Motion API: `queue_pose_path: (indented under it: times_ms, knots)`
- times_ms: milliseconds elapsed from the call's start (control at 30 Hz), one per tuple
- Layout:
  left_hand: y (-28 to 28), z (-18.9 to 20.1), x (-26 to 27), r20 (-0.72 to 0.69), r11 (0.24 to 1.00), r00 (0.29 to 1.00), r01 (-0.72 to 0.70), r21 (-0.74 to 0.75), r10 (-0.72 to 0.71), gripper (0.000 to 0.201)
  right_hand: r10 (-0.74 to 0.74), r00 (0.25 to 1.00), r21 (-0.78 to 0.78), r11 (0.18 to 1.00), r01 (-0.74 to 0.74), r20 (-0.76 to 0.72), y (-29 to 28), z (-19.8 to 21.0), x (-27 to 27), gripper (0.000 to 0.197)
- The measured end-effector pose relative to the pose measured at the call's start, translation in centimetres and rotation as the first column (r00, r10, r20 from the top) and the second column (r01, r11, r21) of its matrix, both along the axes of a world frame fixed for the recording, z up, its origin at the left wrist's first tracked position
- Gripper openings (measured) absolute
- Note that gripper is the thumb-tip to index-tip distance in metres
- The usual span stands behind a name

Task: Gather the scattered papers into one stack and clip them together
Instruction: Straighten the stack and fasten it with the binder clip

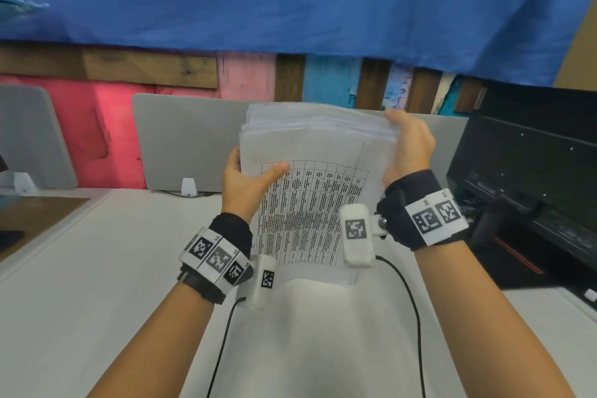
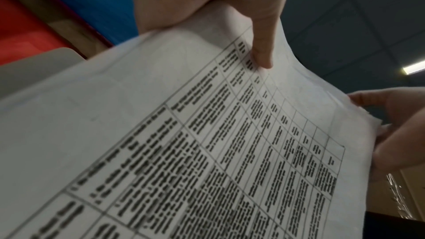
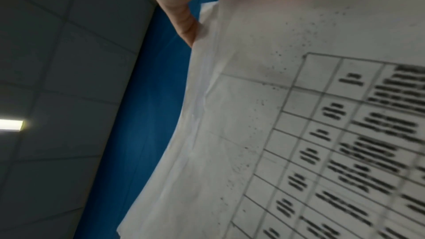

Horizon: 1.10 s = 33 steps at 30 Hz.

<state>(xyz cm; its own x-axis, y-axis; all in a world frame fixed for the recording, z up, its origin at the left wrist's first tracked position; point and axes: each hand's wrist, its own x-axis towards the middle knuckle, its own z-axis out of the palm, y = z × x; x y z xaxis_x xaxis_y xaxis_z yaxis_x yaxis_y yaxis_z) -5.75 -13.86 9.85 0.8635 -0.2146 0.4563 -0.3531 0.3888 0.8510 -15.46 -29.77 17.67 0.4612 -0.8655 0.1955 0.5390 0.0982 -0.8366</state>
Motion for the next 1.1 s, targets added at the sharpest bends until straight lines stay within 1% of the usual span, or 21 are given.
queue_pose_path:
  times_ms: [67,167,300,367,400,433,467,500,533,567,600,633,667,733,800,867,900,967,1000,1033,1100]
  knots:
    - [0.0,-0.1,0.1,-0.002,1.0,1.0,0.005,-0.006,-0.005,0.044,-0.018,1.0,-0.01,1.0,0.018,-0.014,0.0,-0.7,0.1,0.021]
    - [-0.1,-0.1,0.2,-0.013,1.0,1.0,0.004,-0.009,-0.004,0.044,0.021,1.0,-0.034,0.999,-0.021,0.007,0.0,-1.1,0.3,0.019]
    - [0.2,-0.1,0.4,-0.032,0.999,0.999,-0.02,0.042,0.022,0.025,0.012,0.998,-0.295,0.955,-0.028,-0.055,0.0,-1.4,0.4,0.02]
    - [0.3,-0.2,0.6,-0.028,0.998,0.999,-0.035,0.056,0.037,0.021,-0.022,0.994,-0.482,0.875,-0.031,-0.104,0.1,-1.9,-0.2,0.013]
    - [0.3,-0.3,0.6,-0.027,0.997,0.999,-0.043,0.06,0.044,0.023,-0.047,0.988,-0.589,0.807,-0.049,-0.146,0.0,-2.1,-0.7,0.008]
    - [0.3,-0.3,0.5,-0.027,0.997,0.999,-0.045,0.06,0.047,0.026,-0.085,0.971,-0.694,0.713,-0.097,-0.224,-0.2,-2.1,-1.2,0.012]
    - [0.3,-0.3,0.5,-0.023,0.997,0.999,-0.046,0.061,0.047,0.03,-0.163,0.927,-0.791,0.583,-0.185,-0.338,-0.5,-2.0,-1.7,0.022]
    - [0.2,-0.3,0.3,-0.019,0.997,0.999,-0.043,0.067,0.044,0.031,-0.299,0.842,-0.853,0.425,-0.303,-0.448,-0.6,-1.9,-2.2,0.031]
    - [0.0,-0.3,0.1,-0.013,0.996,0.999,-0.038,0.077,0.039,0.03,-0.479,0.726,-0.87,0.267,-0.415,-0.494,-0.5,-1.8,-2.6,0.036]
    - [-0.2,-0.3,-0.2,-0.006,0.996,1.0,-0.028,0.087,0.029,0.026,-0.632,0.62,-0.857,0.145,-0.494,-0.465,-0.3,-1.6,-2.9,0.037]
    - [-0.5,-0.2,-0.5,0.008,0.995,1.0,-0.012,0.098,0.011,0.02,-0.715,0.561,-0.846,0.08,-0.527,-0.416,-0.1,-1.4,-3.0,0.035]
    - [-0.8,-0.2,-1.0,0.029,0.994,1.0,0.009,0.109,-0.012,0.019,-0.735,0.556,-0.849,0.051,-0.525,-0.388,0.1,-1.2,-3.0,0.033]
    - [-1.2,-0.1,-1.4,0.058,0.992,0.998,0.026,0.123,-0.034,0.021,-0.714,0.579,-0.856,0.056,-0.513,-0.394,0.3,-1.2,-2.8,0.032]
    - [-1.9,0.1,-2.2,0.113,0.989,0.992,0.048,0.141,-0.065,0.026,-0.595,0.65,-0.858,0.144,-0.493,-0.473,0.6,-1.3,-2.2,0.025]
    - [-2.0,0.1,-2.3,0.123,0.982,0.99,0.046,0.185,-0.069,0.025,-0.527,0.689,-0.861,0.204,-0.465,-0.497,0.4,-1.5,-2.1,0.021]
    - [-1.3,-1.0,-1.3,0.149,0.931,0.988,-0.03,0.364,-0.027,0.021,-0.521,0.726,-0.893,0.228,-0.389,-0.449,-0.5,-1.8,-2.5,0.023]
    - [-0.7,-1.8,-0.5,0.178,0.867,0.984,-0.098,0.488,0.012,0.026,-0.499,0.755,-0.905,0.27,-0.329,-0.424,-1.3,-1.9,-2.8,0.024]
    - [1.1,-3.7,1.0,0.21,0.707,0.971,-0.227,0.67,0.113,0.044,-0.379,0.838,-0.876,0.432,-0.213,-0.391,-2.9,-2.0,-4.0,0.025]
    - [2.3,-4.3,1.6,0.209,0.664,0.962,-0.274,0.696,0.177,0.049,-0.305,0.877,-0.838,0.517,-0.176,-0.372,-3.8,-2.4,-4.7,0.023]
    - [3.5,-4.5,2.1,0.213,0.652,0.946,-0.324,0.685,0.246,0.051,-0.243,0.903,-0.792,0.591,-0.15,-0.353,-4.7,-3.0,-5.3,0.022]
    - [5.5,-4.7,3.2,0.176,0.708,0.913,-0.397,0.584,0.368,0.052,-0.159,0.927,-0.682,0.72,-0.126,-0.339,-6.2,-5.0,-6.3,0.02]
